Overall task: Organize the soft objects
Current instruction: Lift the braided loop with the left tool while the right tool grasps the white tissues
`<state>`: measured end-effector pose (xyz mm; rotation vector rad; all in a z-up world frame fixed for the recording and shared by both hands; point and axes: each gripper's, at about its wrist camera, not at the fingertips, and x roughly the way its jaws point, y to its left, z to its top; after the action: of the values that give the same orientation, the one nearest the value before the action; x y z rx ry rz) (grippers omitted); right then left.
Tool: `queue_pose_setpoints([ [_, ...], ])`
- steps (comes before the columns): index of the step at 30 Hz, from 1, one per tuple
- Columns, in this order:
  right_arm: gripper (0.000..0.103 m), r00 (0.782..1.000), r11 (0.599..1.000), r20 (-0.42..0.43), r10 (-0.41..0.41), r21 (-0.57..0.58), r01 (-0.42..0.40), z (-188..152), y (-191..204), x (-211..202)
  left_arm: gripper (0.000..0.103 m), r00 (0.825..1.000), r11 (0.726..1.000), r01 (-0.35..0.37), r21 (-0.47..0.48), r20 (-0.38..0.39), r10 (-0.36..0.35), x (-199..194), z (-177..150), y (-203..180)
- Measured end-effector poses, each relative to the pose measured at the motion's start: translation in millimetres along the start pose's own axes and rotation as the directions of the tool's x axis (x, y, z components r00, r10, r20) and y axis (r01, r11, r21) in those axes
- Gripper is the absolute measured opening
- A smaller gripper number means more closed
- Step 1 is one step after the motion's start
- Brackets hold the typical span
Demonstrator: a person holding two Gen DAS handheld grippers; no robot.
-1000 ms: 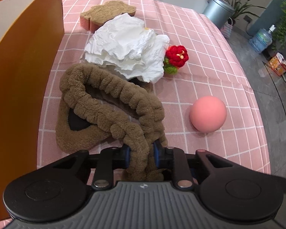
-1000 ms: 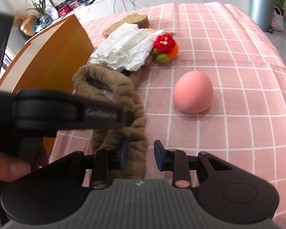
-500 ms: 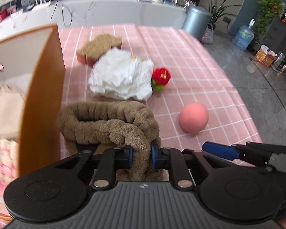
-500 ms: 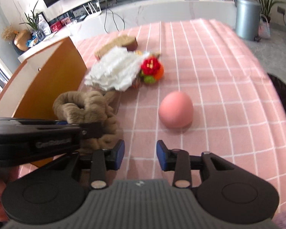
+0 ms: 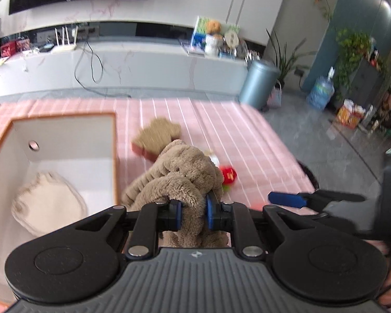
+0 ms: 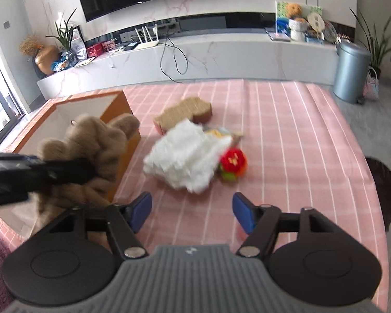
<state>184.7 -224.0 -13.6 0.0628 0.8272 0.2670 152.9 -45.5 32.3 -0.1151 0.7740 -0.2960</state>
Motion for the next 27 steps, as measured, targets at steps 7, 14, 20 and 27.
queue_pose_setpoints([
  [7, 0.080, 1.000, 1.000, -0.031, -0.001, 0.011, 0.002, 28.9, 11.1, 54.8, 0.020, 0.995, 0.999, -0.010, -0.044, 0.097, 0.014, -13.5, 30.6, 33.4],
  [14, 0.082, 0.997, 0.999, -0.068, -0.039, -0.010, 0.038, 51.4, 23.0, 110.8, 0.020, 0.991, 0.995, -0.083, -0.054, 0.103, 0.088, -2.5, 41.7, 63.4],
  [20, 0.082, 0.986, 0.998, -0.154, -0.065, 0.009, 0.068, 49.8, 22.9, 148.7, 0.020, 0.995, 0.994, -0.071, -0.087, 0.068, 0.077, 14.1, 36.4, 87.1],
  [27, 0.054, 0.988, 0.996, -0.126, -0.084, -0.047, 0.078, 39.0, 33.7, 147.0, 0.020, 0.996, 0.992, -0.070, -0.107, 0.050, 0.076, 18.7, 24.9, 96.8],
])
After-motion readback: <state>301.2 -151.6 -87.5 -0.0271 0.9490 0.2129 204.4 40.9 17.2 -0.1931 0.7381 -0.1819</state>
